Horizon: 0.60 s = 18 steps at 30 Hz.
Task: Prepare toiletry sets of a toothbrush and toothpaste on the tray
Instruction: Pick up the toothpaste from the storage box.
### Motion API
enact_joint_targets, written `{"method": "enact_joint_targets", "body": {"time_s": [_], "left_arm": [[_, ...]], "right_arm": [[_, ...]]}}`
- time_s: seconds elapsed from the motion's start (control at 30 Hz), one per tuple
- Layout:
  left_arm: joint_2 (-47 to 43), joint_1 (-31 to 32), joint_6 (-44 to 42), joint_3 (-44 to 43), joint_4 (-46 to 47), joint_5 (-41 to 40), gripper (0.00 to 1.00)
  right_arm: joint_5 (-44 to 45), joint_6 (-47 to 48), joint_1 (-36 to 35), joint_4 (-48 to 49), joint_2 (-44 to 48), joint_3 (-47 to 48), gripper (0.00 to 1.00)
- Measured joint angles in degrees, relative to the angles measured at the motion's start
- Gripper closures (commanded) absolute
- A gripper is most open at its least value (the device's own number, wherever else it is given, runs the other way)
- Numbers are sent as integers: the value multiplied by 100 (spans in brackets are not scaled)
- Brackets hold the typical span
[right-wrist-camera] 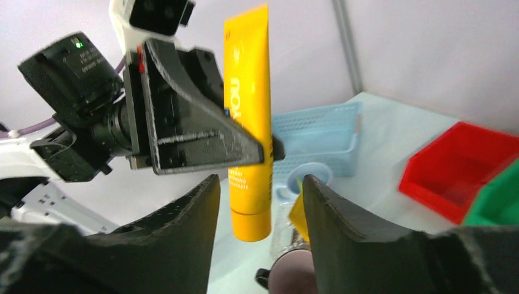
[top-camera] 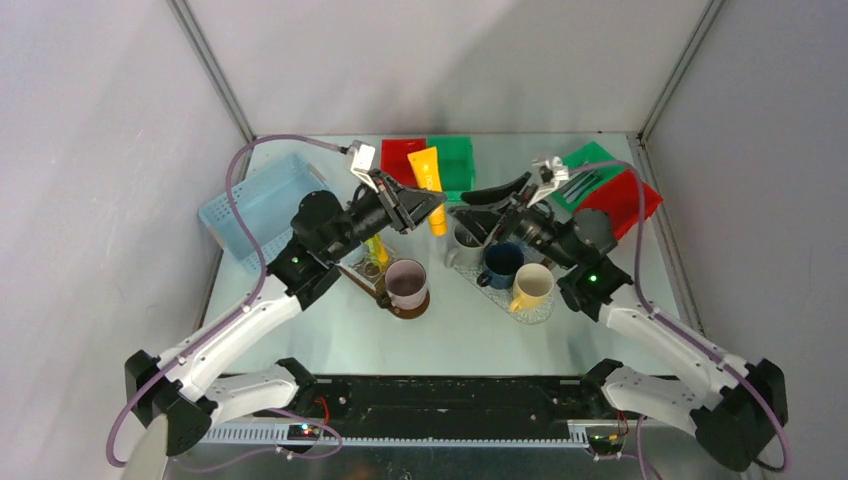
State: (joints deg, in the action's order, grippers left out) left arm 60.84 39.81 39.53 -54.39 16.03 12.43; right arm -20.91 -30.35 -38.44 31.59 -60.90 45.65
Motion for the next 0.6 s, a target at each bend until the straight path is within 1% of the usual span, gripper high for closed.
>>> {"method": "enact_joint_targets", "body": {"time_s": [0.13,0.27,0.43,0.6], "left_arm": [[4,-20,-667,-245,-807,155,92],[85,-20,-1178,-557,-1270,522,92],[286,-20,-1670,-811,-1670,1165,92],[503,-4,-1982,-935,-2000,1749,92]], "right_arm": [[7,192,345,-466,581,0,34],[-107,396,619,-1023,957,186,29],[-256,551,785,-1620,922,638,26],[-505,546,793,-1825,632,1102,25]]}}
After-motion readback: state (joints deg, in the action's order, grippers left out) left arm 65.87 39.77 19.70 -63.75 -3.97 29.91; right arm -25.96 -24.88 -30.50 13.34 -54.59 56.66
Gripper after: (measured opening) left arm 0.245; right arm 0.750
